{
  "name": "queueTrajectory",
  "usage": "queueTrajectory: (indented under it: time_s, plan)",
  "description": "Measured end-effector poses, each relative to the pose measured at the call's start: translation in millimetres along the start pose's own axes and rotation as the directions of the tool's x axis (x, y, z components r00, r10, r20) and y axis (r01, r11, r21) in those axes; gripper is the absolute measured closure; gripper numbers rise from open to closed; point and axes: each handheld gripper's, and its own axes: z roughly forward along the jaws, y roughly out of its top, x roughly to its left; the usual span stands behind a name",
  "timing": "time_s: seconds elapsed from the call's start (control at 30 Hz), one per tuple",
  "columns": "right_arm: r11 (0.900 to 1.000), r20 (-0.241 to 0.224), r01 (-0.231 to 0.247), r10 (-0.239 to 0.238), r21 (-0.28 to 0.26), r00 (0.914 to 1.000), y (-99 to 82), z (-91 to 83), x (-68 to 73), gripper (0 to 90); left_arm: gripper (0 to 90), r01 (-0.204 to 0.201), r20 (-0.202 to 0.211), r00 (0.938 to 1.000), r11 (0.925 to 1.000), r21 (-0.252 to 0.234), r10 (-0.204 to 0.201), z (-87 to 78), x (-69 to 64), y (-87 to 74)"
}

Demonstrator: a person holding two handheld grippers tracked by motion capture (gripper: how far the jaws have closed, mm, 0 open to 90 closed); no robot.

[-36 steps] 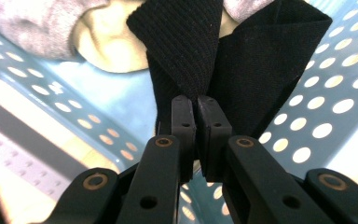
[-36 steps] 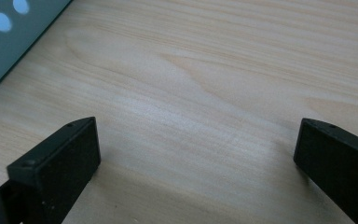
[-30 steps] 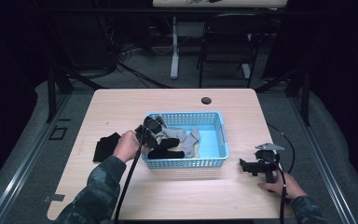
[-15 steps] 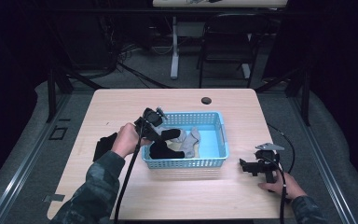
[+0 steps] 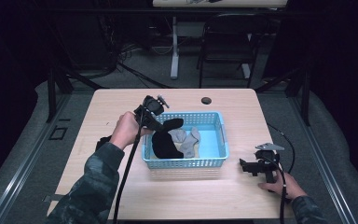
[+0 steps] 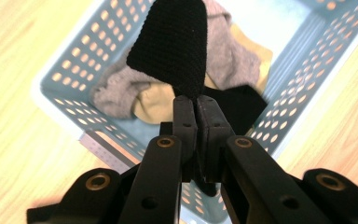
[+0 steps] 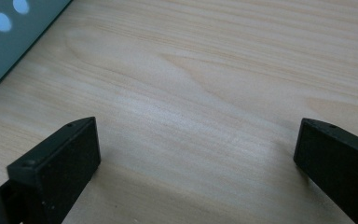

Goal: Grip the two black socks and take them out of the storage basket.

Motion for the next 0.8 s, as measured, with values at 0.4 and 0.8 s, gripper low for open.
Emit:
queueTrajectory:
  time_s: [0.4,0.8]
  plan:
    - [1.0,0.0,0.0,0.0,0.0,1.0,0.0,0.0,0.0,0.0,87.2,-0.011,-0.031,0.9995,0.9988,-0.049,0.009,-29.9,3.8,9.9]
    - [1.0,0.001,0.0,0.0,0.0,1.0,0.0,0.0,0.0,0.0,87.1,-0.001,-0.08,0.9968,0.9936,-0.113,-0.008,-71.9,12.4,12.3]
